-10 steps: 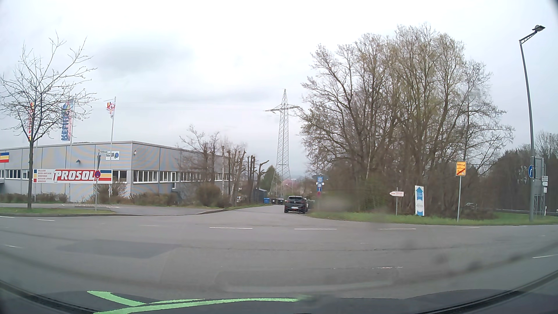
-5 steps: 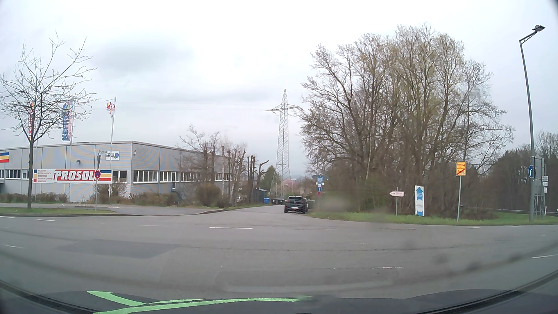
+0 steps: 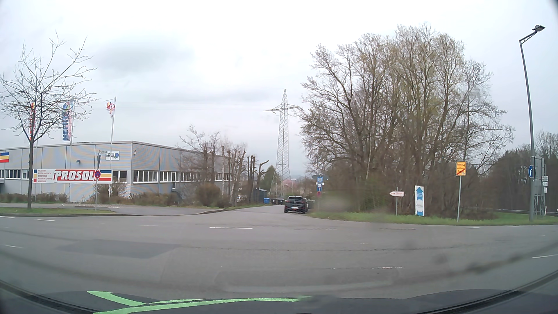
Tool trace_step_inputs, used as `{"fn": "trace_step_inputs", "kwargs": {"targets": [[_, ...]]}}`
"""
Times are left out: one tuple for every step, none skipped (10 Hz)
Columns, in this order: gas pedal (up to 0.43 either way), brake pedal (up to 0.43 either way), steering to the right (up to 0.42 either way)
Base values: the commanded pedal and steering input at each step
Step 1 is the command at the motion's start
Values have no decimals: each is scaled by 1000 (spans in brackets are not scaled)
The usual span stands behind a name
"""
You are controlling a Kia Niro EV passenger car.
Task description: Follow the waypoints while adhering to traffic rules and regulations
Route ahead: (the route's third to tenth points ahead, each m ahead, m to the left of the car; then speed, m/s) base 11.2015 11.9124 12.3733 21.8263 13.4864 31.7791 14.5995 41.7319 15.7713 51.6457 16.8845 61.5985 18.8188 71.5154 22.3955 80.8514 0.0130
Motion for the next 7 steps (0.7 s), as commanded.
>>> {"fn": "trace_step_inputs", "kwargs": {"targets": [[0,220,-14],[0,220,-14],[0,220,-14],[0,213,-14],[0,201,-14],[0,122,-14],[0,0,-14]]}}
